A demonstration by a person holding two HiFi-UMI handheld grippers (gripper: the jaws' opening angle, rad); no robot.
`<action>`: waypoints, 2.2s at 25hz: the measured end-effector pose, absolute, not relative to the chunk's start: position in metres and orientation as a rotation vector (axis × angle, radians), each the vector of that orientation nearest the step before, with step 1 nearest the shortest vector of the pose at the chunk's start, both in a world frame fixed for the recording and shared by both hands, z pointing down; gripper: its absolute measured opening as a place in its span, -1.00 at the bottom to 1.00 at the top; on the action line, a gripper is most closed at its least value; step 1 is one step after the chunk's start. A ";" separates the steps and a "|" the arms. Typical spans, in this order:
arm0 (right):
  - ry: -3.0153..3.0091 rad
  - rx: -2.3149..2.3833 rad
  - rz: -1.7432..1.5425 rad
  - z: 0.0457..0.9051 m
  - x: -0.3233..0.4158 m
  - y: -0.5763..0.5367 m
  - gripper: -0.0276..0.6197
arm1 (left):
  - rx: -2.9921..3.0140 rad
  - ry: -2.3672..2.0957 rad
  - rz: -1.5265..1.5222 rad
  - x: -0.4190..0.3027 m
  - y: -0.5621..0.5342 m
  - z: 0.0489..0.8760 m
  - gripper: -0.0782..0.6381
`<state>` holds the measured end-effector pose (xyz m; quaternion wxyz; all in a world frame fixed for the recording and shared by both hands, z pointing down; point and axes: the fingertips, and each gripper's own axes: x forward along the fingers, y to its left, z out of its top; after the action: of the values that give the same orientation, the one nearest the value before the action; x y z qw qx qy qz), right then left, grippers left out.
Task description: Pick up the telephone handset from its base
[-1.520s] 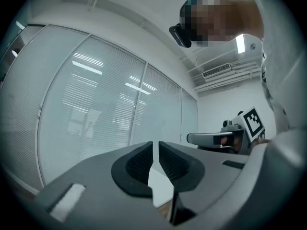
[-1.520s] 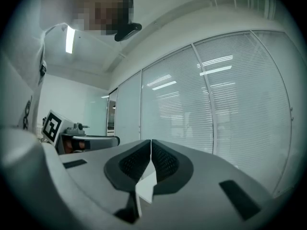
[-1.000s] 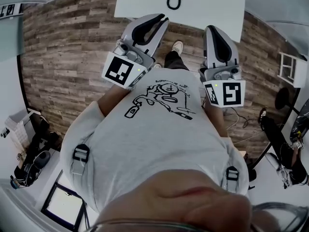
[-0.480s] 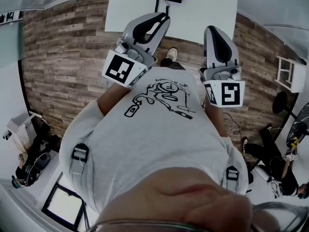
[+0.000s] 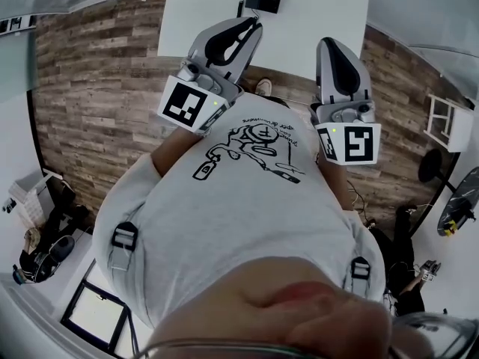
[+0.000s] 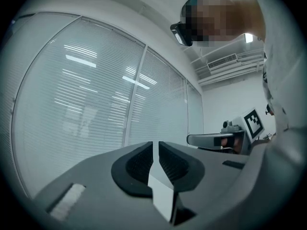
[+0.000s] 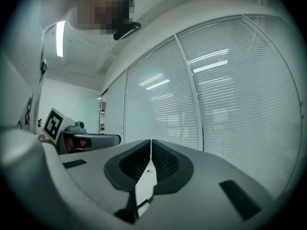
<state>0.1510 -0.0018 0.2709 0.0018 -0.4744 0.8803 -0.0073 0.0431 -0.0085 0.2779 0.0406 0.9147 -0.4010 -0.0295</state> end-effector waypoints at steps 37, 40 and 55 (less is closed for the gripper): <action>2.762 -1.567 -0.031 0.269 0.091 -0.069 -0.90 | 2.671 -1.131 0.168 -0.024 -0.146 0.411 -0.61; 2.768 -1.570 -0.029 0.269 0.090 -0.067 -0.90 | 2.626 -1.113 0.200 -0.025 -0.156 0.440 -0.57; 2.785 -1.659 -0.006 0.272 0.087 -0.057 -0.90 | 2.548 -1.091 0.417 -0.025 -0.209 0.563 -0.52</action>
<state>0.0873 -0.0566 0.2715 -0.0501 -0.5112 0.8580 -0.0019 -0.0247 -0.2092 0.5633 0.1685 0.8960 -0.3838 0.1468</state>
